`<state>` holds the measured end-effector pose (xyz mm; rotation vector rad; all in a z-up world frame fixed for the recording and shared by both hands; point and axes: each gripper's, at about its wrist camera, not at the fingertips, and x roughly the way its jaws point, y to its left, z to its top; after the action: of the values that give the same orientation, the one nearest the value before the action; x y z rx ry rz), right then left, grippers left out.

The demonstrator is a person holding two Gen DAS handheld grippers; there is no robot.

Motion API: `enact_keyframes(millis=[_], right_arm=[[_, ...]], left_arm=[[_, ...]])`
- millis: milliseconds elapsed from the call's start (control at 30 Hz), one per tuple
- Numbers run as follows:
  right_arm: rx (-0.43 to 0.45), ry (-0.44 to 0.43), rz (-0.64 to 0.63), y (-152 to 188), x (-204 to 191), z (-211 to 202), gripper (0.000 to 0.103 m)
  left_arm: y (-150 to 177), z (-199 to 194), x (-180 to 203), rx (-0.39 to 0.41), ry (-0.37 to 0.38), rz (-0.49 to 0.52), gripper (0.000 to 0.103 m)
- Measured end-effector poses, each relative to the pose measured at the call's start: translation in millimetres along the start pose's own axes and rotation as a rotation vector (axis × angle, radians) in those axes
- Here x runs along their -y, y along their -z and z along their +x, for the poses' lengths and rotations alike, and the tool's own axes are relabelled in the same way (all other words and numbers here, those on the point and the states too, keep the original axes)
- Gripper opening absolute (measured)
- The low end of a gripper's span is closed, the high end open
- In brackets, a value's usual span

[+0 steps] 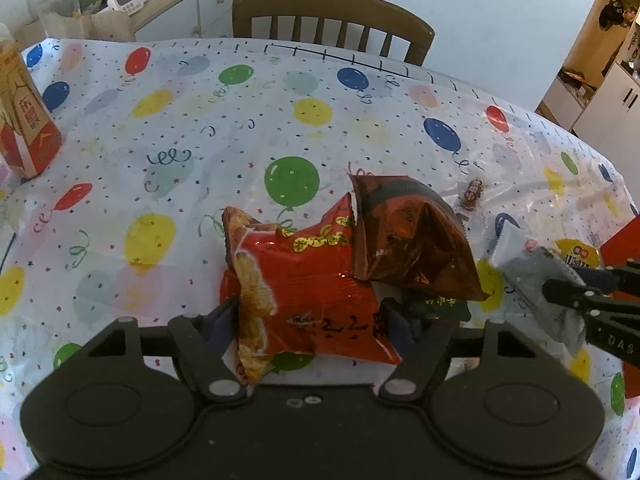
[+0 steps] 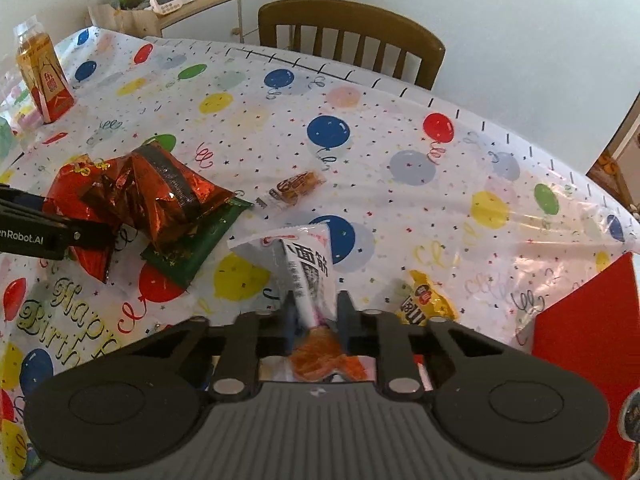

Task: Organize snacks
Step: 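Grasp the red chip bag with the left tool while the right tool grasps the white packet, then carry the red chip bag and white packet with both tools over the red box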

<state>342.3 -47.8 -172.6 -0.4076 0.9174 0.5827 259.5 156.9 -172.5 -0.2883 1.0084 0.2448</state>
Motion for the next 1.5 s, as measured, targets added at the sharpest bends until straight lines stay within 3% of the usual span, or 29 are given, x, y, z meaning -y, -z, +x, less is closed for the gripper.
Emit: enact_keyframes(millis=[167,733,1100,1500], right_arm=[[0.022,0.016,0.005,1,0,-12,0.013],[0.092,-0.075,0.072,35,4,-98,0.011],[0.149,-0.087,0.124,59,26,-160,0.011],[0.231,-0.041,0.199,87,84,-215,0.011]], left_arm=[[3,-9,-3,0.015,0.0,-0.016,0.07],[34,-79,-2,0.072,0.052,-0.01,0.07],[48,-130,40,0.12,0.14,0.065,0.07],[49,-163,127,0.165,0.238,0.195,0.07]])
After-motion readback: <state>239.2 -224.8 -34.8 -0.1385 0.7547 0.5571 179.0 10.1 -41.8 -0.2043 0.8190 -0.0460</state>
